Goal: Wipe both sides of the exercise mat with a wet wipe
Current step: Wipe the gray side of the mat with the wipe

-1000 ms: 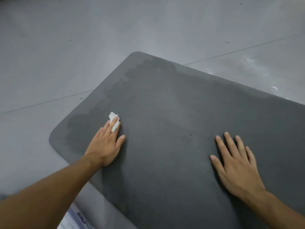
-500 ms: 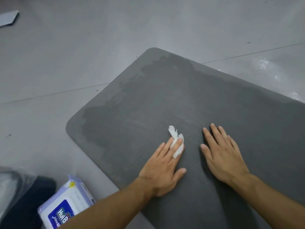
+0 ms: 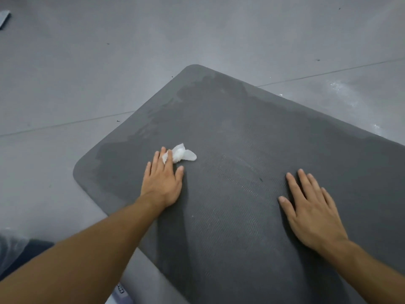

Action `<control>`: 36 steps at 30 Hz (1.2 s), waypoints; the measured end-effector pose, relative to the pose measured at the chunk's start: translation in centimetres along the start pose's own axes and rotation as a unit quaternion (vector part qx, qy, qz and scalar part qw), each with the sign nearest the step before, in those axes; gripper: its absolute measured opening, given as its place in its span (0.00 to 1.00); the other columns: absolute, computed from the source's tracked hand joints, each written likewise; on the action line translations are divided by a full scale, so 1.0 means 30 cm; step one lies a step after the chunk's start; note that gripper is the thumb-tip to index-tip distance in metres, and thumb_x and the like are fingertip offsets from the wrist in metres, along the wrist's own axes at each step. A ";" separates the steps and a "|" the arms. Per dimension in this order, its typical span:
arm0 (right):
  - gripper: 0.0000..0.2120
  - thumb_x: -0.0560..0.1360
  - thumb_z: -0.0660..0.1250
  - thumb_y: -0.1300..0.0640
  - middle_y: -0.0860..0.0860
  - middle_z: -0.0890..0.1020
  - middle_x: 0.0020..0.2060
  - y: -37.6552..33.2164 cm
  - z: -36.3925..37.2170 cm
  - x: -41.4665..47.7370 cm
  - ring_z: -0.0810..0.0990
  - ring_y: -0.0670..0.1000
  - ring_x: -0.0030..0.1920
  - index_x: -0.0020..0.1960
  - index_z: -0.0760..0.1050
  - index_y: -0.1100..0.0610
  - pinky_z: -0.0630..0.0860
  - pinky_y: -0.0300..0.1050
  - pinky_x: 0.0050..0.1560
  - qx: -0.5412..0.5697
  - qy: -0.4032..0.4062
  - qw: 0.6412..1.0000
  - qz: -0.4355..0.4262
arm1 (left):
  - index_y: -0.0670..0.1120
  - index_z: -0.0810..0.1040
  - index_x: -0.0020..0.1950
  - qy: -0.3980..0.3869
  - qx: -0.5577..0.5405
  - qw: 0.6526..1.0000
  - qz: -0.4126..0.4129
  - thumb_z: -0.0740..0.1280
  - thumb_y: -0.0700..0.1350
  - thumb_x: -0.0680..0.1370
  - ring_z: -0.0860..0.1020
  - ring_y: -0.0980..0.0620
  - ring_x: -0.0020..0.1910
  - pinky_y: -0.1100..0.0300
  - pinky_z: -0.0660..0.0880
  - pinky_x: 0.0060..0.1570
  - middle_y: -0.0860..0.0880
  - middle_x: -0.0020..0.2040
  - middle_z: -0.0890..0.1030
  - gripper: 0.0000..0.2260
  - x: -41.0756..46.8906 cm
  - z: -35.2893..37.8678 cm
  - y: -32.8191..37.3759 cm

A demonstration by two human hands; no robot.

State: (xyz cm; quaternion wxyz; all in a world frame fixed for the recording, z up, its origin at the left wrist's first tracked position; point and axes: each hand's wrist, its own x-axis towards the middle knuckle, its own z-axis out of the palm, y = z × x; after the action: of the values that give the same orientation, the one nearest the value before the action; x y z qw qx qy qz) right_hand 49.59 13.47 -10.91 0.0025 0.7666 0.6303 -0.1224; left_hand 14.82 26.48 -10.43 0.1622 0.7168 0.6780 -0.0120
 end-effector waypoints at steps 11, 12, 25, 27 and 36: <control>0.33 0.84 0.44 0.37 0.53 0.57 0.84 -0.019 0.061 -0.006 0.54 0.55 0.83 0.84 0.57 0.51 0.54 0.60 0.80 -0.008 0.078 0.997 0.015 | 0.44 0.49 0.85 -0.033 0.035 0.954 0.296 0.49 0.58 0.86 0.38 0.52 0.83 0.50 0.38 0.81 0.47 0.85 0.46 0.31 -0.057 0.140 0.510; 0.33 0.84 0.44 0.38 0.54 0.57 0.83 -0.018 0.066 -0.005 0.54 0.55 0.83 0.84 0.57 0.52 0.55 0.60 0.80 -0.010 0.081 0.997 0.014 | 0.44 0.49 0.85 -0.035 0.056 0.941 0.331 0.46 0.59 0.85 0.38 0.52 0.83 0.50 0.39 0.81 0.47 0.85 0.46 0.31 -0.080 0.149 0.523; 0.33 0.84 0.41 0.37 0.52 0.52 0.84 -0.007 0.076 -0.007 0.47 0.52 0.84 0.85 0.51 0.50 0.51 0.58 0.82 -0.020 0.080 0.997 0.014 | 0.47 0.49 0.85 0.019 0.041 0.994 0.097 0.47 0.61 0.85 0.47 0.48 0.84 0.50 0.48 0.82 0.48 0.85 0.51 0.32 0.081 -0.002 -0.022; 0.33 0.84 0.42 0.37 0.52 0.53 0.84 -0.008 0.075 -0.006 0.49 0.53 0.84 0.85 0.52 0.50 0.52 0.59 0.82 -0.021 0.083 0.996 0.015 | 0.47 0.47 0.85 0.022 0.029 0.998 0.044 0.49 0.60 0.85 0.46 0.48 0.84 0.49 0.48 0.81 0.48 0.85 0.50 0.32 0.064 -0.009 -0.083; 0.33 0.84 0.42 0.37 0.52 0.54 0.84 -0.009 0.076 -0.004 0.50 0.53 0.84 0.85 0.54 0.51 0.52 0.59 0.81 -0.021 0.089 0.996 0.013 | 0.41 0.57 0.83 -0.005 0.023 0.955 0.295 0.51 0.60 0.83 0.44 0.43 0.84 0.45 0.49 0.81 0.42 0.84 0.54 0.34 -0.095 0.120 0.216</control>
State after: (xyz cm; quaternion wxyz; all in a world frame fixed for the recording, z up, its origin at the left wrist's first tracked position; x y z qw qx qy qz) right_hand 48.89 13.03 -13.08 -0.0358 0.7826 0.6202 -0.0405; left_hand 21.66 22.65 -11.77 0.1456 0.8883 0.4353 0.0176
